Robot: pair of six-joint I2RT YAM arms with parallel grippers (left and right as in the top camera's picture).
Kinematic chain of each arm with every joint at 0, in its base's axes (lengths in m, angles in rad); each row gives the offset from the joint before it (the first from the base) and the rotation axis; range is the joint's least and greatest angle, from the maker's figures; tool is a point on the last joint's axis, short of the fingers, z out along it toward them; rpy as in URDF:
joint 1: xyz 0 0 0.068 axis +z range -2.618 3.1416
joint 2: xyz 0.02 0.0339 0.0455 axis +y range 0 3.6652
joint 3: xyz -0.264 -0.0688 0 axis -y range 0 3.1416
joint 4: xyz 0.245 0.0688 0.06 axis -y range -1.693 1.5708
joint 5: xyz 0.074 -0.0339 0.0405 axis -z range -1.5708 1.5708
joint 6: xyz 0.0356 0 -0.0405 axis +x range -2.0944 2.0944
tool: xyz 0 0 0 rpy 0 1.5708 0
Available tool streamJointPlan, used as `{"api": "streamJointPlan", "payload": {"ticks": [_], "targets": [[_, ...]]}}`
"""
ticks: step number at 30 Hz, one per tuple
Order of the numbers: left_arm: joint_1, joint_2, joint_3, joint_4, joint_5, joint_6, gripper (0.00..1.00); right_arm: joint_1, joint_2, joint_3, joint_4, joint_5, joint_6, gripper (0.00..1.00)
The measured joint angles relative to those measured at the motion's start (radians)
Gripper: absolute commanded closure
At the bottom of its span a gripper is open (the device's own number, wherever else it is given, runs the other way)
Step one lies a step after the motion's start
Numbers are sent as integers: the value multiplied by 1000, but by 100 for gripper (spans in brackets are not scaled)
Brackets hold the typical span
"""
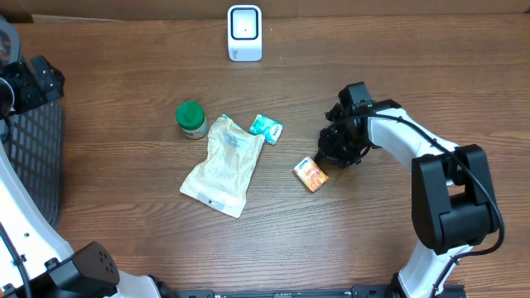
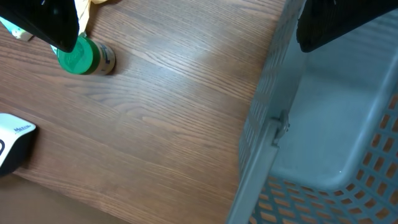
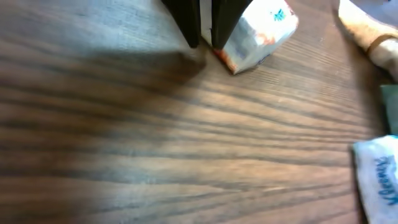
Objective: Scan the item barcode
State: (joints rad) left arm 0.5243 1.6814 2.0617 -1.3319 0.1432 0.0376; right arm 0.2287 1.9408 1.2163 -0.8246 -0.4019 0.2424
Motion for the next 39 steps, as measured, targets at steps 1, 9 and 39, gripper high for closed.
{"api": "streamJointPlan", "payload": {"ticks": [1, 9, 39], "targets": [[0, 0, 0, 0, 0, 0, 0, -5, 1, 42, -69, -2, -6, 71], [0, 0, 0, 0, 0, 0, 0, -4, -16, 178, -344, 14, -71, 57], [0, 0, 0, 0, 0, 0, 1, 40, -32, 229, -263, -323, -85, 96]]}}
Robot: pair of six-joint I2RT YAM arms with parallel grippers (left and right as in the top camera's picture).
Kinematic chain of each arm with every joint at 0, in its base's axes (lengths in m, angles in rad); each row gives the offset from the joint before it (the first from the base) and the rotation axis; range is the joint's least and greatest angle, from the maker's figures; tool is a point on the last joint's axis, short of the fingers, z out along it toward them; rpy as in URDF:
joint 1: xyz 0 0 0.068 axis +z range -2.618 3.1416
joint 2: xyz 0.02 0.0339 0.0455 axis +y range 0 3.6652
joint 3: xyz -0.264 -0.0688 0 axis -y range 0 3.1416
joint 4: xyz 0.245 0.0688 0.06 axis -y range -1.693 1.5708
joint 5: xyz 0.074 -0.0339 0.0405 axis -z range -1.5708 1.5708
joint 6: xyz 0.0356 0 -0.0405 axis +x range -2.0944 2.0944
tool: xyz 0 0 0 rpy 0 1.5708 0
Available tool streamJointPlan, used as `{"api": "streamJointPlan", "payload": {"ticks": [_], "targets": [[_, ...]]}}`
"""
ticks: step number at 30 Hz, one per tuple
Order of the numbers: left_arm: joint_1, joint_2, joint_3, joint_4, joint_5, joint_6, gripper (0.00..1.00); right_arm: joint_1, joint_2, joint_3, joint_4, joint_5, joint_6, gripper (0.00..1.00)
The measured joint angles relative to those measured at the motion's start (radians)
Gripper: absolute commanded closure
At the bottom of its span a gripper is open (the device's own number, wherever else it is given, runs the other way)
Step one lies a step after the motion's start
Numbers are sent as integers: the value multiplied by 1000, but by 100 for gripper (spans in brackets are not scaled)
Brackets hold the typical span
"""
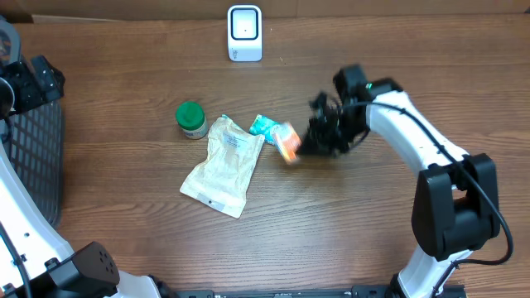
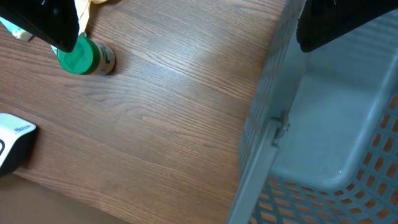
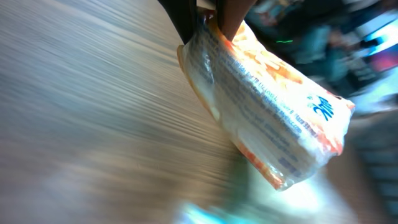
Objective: Scan the item barcode
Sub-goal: 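Lift the orange pack to the scanner and hold it under the window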
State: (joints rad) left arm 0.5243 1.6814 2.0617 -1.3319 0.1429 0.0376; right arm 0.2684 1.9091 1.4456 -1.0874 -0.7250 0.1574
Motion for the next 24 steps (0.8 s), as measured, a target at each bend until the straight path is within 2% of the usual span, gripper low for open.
{"api": "streamJointPlan", "payload": {"ticks": [4, 5, 7, 11, 17, 21, 24], "targets": [[0, 0, 0, 0, 0, 0, 1, -42, -5, 104, 105, -283, 20, 96], [0, 0, 0, 0, 0, 0, 0, -63, -5, 114, 183, -395, 48, 96], [0, 0, 0, -1, 0, 0, 0, -98, -5, 116, 343, -555, 147, 96], [0, 0, 0, 0, 0, 0, 0, -144, -5, 120, 553, -724, 368, 96], [0, 0, 0, 0, 0, 0, 0, -152, -5, 121, 741, -797, 579, 96], [0, 0, 0, 0, 0, 0, 0, -148, -5, 121, 765, -792, 610, 96], [0, 0, 0, 0, 0, 0, 0, -130, -6, 122, 716, -693, 576, 96]]}}
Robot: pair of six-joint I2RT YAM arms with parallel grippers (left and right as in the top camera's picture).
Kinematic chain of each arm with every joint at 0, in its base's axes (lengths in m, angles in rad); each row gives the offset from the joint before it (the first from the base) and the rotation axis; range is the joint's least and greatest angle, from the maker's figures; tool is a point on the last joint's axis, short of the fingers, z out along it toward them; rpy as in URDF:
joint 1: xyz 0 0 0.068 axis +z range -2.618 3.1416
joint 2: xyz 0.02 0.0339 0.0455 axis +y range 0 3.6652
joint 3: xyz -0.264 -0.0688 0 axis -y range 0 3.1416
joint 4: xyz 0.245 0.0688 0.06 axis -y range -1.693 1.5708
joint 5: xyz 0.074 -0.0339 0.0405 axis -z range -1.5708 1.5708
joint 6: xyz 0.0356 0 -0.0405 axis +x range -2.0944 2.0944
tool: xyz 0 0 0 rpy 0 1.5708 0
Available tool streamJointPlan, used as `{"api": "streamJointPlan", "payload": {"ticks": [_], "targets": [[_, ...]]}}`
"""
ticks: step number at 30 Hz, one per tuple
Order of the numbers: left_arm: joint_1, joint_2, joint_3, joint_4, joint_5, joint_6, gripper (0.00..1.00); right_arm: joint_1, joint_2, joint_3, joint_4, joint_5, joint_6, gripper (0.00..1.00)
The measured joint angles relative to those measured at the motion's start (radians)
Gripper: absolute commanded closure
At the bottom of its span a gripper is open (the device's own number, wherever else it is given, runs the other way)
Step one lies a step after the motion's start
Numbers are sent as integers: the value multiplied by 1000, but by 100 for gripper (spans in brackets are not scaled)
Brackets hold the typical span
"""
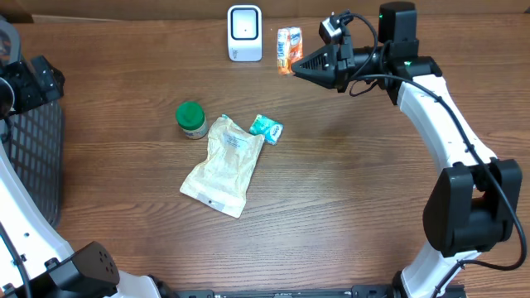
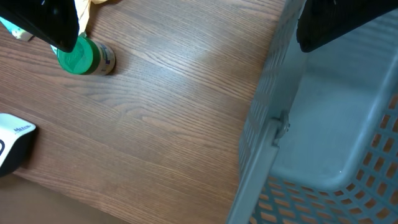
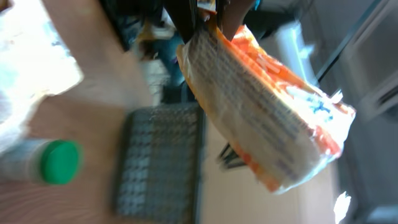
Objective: Scan the item barcode
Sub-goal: 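Lift the orange pack to the scanner and hold it under the window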
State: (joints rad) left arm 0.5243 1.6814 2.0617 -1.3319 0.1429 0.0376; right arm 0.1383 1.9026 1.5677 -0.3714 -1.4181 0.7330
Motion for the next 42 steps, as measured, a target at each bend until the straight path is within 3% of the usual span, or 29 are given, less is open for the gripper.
{"api": "streamJointPlan", "payload": {"ticks": [14, 18, 22, 25, 31, 42], "targets": [[0, 0, 0, 0, 0, 0, 0, 144, 0, 31, -481, 645, -238, 96], [0, 0, 0, 0, 0, 0, 0, 143, 1, 192, -658, 838, -293, 96], [0, 0, 0, 0, 0, 0, 0, 143, 0, 370, -712, 1024, -338, 96], [0, 0, 0, 0, 0, 0, 0, 143, -2, 461, -685, 1217, -373, 96], [0, 0, 0, 0, 0, 0, 0, 146, 3, 469, -507, 1522, -460, 96], [0, 1, 0, 0, 0, 0, 0, 325, 273, 476, 48, 1940, -829, 96]]}}
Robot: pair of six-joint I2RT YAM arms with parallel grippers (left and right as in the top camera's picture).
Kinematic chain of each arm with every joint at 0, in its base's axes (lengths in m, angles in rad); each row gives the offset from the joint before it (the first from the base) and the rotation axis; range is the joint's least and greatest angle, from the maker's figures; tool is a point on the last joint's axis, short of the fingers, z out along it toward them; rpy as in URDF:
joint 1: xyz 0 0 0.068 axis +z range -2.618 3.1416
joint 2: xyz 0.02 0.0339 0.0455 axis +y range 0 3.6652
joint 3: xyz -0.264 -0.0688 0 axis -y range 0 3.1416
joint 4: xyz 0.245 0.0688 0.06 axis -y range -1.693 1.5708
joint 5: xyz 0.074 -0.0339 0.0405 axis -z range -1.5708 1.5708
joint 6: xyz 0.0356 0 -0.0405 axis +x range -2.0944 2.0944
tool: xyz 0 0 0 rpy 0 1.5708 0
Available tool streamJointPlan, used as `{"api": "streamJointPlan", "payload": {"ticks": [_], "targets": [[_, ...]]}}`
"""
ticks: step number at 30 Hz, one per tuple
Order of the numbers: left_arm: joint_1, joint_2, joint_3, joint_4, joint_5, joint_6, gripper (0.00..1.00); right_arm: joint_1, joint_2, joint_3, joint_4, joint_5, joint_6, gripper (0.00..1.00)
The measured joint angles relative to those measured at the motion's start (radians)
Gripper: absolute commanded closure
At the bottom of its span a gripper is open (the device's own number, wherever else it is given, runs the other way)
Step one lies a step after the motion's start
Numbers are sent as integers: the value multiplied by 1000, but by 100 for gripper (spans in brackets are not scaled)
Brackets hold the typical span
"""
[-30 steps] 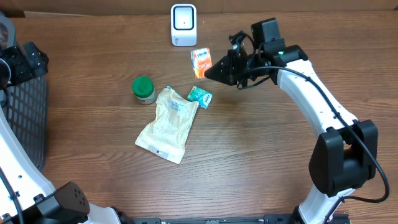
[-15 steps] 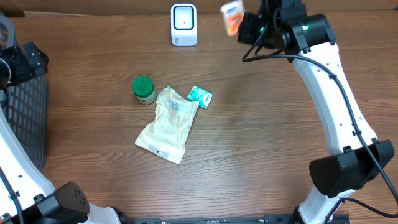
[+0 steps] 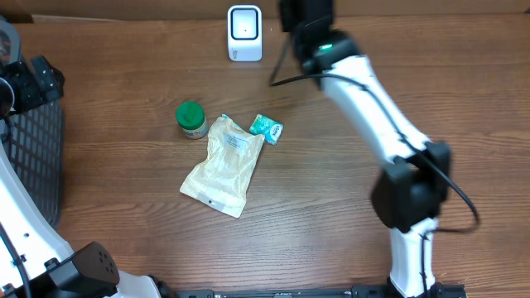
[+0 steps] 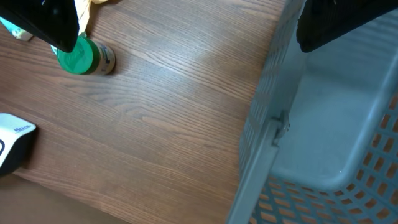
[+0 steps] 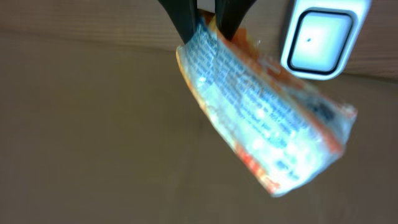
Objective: Scan the item barcode
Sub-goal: 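Lift the orange pack to the scanner and hold it under the window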
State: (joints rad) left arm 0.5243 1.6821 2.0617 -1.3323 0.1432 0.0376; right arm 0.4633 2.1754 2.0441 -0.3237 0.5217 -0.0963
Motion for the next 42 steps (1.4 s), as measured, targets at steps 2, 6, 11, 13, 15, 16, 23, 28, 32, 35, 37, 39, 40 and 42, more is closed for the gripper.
{"api": "streamJointPlan", "payload": {"ticks": [2, 6, 11, 13, 15, 16, 23, 28, 32, 35, 37, 39, 40, 42], "targets": [[0, 0, 0, 0, 0, 0, 0, 39, 86, 0, 135, 66, -123, 96], [0, 0, 0, 1, 0, 0, 0, 71, 198, 0, 319, 128, -308, 96], [0, 0, 0, 0, 0, 0, 0, 76, 285, 0, 433, 166, -474, 96], [0, 0, 0, 0, 0, 0, 0, 75, 305, 0, 436, 169, -510, 96], [0, 0, 0, 0, 0, 0, 0, 75, 319, 0, 436, 163, -541, 96], [0, 0, 0, 0, 0, 0, 0, 75, 325, 0, 436, 156, -559, 96], [0, 0, 0, 0, 0, 0, 0, 95, 360, 0, 447, 91, -646, 96], [0, 0, 0, 0, 0, 0, 0, 106, 379, 0, 473, 70, -665, 96], [0, 0, 0, 0, 0, 0, 0, 106, 390, 0, 489, 64, -668, 96], [0, 0, 0, 1, 0, 0, 0, 108, 391, 0, 499, 62, -670, 96], [0, 0, 0, 1, 0, 0, 0, 109, 391, 0, 524, 66, -671, 96], [0, 0, 0, 0, 0, 0, 1, 114, 391, 0, 547, 80, -671, 96], [0, 0, 0, 1, 0, 0, 0, 120, 391, 0, 554, 87, -671, 96], [0, 0, 0, 0, 0, 0, 0, 128, 391, 0, 542, 97, -668, 96]]}}
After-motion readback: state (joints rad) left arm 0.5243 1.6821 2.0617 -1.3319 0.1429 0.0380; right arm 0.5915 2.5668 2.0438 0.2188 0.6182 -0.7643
